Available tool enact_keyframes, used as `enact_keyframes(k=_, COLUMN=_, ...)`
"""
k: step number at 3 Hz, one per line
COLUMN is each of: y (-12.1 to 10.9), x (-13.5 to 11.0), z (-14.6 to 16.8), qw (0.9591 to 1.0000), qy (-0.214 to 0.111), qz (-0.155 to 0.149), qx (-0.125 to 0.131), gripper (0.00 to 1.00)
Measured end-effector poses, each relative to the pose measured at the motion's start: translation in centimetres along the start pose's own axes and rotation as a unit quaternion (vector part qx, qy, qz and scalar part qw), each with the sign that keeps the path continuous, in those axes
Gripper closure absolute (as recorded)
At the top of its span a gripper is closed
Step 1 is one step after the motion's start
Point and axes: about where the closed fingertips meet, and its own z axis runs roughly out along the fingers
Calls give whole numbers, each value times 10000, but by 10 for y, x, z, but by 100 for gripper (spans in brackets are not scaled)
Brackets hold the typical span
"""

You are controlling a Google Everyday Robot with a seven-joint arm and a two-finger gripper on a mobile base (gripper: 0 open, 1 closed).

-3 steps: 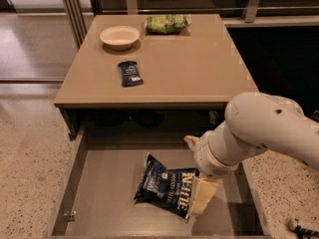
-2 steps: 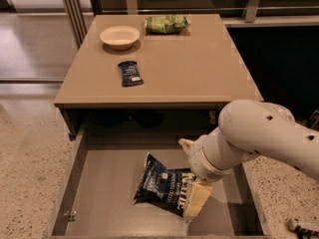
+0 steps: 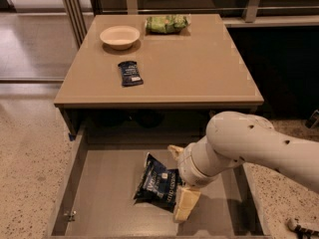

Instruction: Pick blue chip bag from top drawer and place on counter

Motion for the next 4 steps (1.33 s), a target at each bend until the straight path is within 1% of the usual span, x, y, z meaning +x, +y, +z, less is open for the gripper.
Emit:
enact_keyframes(k=2, y=-1, x=-2, z=35, qw=9998, qy=-1, qz=-133, qx=-146, gripper=0)
enact_keyframes(k=3, y=0, x=-1, z=42, qw=9993, qy=237, qz=-229, qx=-169, gripper=0)
enact_keyframes(k=4, y=2, x=3, z=49, qw=9986, qy=424, qz=-226, qx=-206, gripper=0)
